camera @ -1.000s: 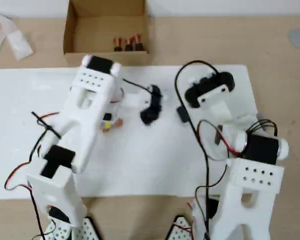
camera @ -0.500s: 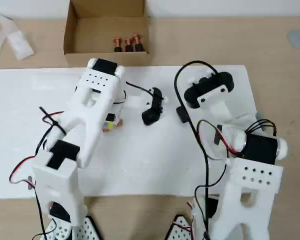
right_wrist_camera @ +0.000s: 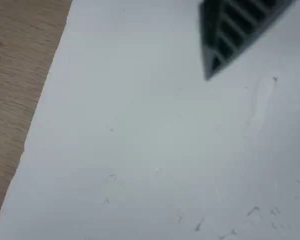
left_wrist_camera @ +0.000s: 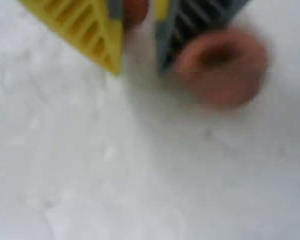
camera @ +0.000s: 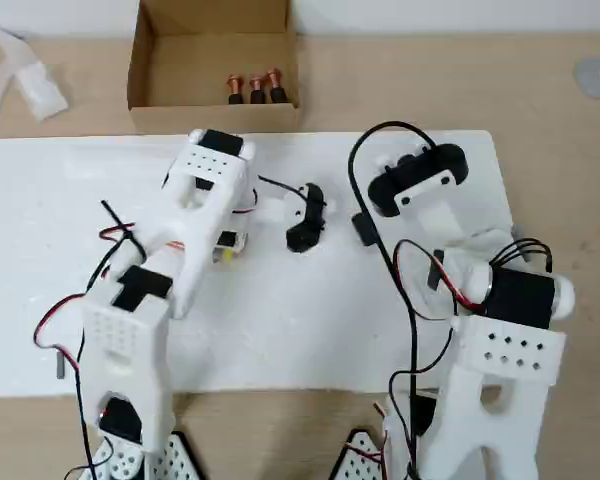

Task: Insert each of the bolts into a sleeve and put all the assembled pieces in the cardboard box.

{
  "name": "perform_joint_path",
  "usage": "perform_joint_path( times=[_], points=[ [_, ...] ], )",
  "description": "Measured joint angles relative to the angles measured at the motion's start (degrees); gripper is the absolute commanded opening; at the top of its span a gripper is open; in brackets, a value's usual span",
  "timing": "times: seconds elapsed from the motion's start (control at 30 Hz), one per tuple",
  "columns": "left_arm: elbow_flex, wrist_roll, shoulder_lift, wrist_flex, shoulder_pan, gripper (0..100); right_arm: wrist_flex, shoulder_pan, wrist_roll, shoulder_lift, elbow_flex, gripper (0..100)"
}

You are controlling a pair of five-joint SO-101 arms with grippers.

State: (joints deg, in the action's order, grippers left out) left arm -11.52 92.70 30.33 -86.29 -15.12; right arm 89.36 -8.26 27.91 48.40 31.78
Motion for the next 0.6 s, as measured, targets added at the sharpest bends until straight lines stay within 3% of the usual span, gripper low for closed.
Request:
perform_joint_path(
  times=[0.6],
  points=[
    [-2.9,0.0,2.5,-1.0,-0.4,1,-1.2,0.0,0.0,0.0,2.5,40.1]
  ],
)
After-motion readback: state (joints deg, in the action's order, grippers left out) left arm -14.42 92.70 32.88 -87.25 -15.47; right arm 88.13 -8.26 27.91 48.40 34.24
